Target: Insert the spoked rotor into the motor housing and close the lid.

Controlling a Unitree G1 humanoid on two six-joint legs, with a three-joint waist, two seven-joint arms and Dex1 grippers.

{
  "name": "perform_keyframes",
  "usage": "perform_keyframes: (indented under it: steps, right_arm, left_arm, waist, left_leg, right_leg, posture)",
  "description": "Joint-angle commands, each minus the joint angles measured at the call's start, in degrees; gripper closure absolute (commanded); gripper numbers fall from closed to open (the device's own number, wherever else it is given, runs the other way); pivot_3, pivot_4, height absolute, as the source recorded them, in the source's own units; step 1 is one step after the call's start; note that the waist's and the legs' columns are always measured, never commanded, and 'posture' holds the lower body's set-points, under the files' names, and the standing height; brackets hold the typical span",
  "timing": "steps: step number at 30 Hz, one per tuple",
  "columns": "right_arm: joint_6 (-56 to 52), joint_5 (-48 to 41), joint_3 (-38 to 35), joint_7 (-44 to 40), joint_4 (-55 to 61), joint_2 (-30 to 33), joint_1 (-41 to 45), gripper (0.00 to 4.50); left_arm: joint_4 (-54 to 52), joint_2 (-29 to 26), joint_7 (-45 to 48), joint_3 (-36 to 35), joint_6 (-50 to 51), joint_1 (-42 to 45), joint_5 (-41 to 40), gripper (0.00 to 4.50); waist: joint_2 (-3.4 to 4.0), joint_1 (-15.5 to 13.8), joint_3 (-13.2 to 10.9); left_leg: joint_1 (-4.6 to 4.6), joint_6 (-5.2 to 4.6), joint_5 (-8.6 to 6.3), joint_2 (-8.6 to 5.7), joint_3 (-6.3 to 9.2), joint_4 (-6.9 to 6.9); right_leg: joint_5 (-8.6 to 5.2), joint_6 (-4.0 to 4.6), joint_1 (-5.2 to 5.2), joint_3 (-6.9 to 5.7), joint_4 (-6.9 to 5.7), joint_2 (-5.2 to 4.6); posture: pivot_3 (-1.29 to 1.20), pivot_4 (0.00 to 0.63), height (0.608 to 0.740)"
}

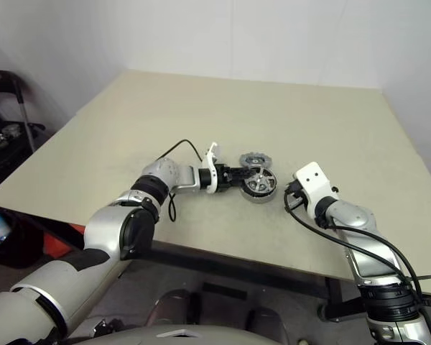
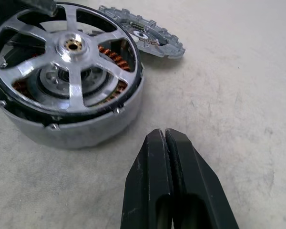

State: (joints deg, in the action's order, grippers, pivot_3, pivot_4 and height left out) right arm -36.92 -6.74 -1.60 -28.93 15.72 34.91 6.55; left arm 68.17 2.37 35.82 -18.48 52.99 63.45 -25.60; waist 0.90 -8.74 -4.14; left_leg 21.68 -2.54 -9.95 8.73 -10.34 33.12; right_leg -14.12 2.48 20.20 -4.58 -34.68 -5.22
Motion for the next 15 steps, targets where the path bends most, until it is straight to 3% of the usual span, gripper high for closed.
perform_keyframes:
  steps: [1,10,15]
  right_arm:
    - [0.8,0.2,-0.7,0.3,0.6,0.0,1.3,4.50]
    - [1.4,0.3,-0.2,0.2,0.0,-0.4,3.7,4.50]
    - [1.7,-0.3,1.3,-0.5,0.2,-1.8,6.5,4.50]
  left_arm:
    - [-1.6,-1.9,0.5,0.6,-1.0,1.2,0.9,2.14]
    - [-6.5,-4.9,4.6,3.0,1.1,-0.1,1.1,2.14]
    - [-13.3,-5.3,8.1,8.2,-0.2,-4.2,3.2,2.14]
  waist:
    - [0.00,0.1,0.0]
    - [0.01,0.1,0.0]
    - [0.02,0.1,0.0]
  left_leg:
    - [0.01,0.00,0.00,0.00,0.00,0.00]
    - [0.17,-0.01,-0.01,-0.01,0.00,-0.04]
    - [0.18,-0.02,-0.01,0.00,-0.01,-0.04]
  right_leg:
    - [0.00,0.00,0.01,0.00,0.00,0.00]
    - [0.00,0.01,0.17,0.00,0.00,0.00]
    - [0.00,0.02,0.17,0.00,0.00,0.00]
  posture:
    - [0.00,0.000,0.740]
    - [0.00,0.000,0.740]
    - [0.00,0.000,0.740]
